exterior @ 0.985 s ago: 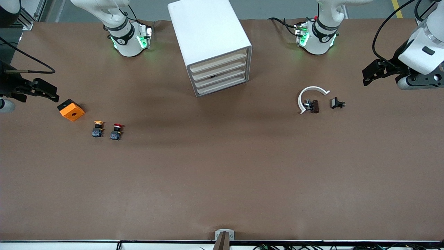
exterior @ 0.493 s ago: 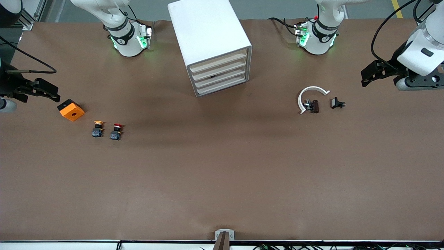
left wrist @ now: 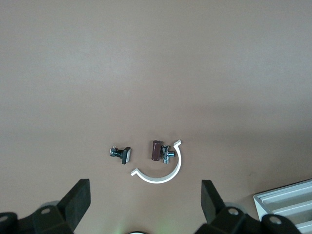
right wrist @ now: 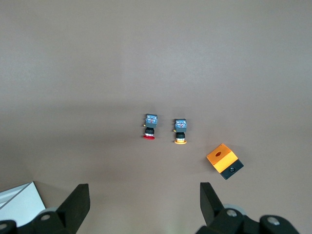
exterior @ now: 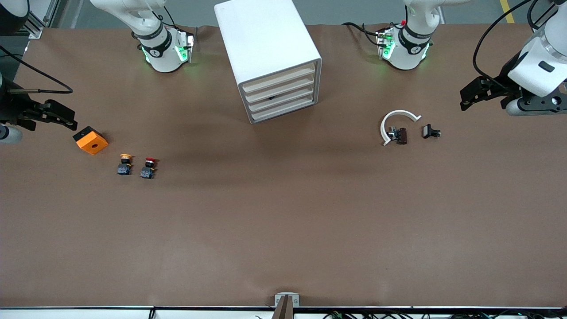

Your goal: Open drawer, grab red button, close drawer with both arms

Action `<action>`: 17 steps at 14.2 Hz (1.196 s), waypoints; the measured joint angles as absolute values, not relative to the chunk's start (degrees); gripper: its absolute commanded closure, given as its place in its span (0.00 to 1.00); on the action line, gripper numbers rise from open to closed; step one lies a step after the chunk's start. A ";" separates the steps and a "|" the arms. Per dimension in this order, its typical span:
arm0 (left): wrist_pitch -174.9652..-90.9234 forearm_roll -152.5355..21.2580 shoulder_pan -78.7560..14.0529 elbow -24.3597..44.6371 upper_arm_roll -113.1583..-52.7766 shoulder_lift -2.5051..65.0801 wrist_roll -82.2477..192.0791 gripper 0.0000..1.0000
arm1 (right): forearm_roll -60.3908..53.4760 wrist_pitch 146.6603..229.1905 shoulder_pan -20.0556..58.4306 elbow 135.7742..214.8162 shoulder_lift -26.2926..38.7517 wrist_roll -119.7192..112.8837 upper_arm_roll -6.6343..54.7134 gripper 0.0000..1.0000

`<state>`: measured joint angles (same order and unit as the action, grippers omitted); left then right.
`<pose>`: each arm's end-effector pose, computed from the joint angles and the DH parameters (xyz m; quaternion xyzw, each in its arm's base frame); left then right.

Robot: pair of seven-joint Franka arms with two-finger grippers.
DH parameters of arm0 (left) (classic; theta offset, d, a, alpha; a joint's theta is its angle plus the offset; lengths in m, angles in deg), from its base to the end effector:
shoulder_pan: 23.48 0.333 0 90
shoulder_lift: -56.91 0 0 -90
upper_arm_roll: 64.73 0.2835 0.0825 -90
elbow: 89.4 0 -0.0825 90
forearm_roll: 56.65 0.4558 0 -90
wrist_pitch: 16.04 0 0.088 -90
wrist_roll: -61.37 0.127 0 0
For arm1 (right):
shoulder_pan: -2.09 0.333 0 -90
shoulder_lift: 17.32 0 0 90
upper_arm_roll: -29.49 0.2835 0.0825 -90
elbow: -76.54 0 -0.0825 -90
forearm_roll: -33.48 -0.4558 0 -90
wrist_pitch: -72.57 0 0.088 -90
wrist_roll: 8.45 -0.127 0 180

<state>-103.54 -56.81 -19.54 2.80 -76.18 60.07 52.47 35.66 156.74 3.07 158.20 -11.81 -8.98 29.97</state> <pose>0.6004 -0.0821 0.5807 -0.9998 -0.0123 0.0133 0.0060 0.6417 0.0110 0.5808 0.9995 0.0067 -0.0258 0.0190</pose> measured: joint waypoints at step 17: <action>-103.48 -56.82 -18.17 2.03 -74.54 60.07 52.54 0.00 | 35.66 156.77 3.07 157.96 -11.79 -8.98 29.94 0.00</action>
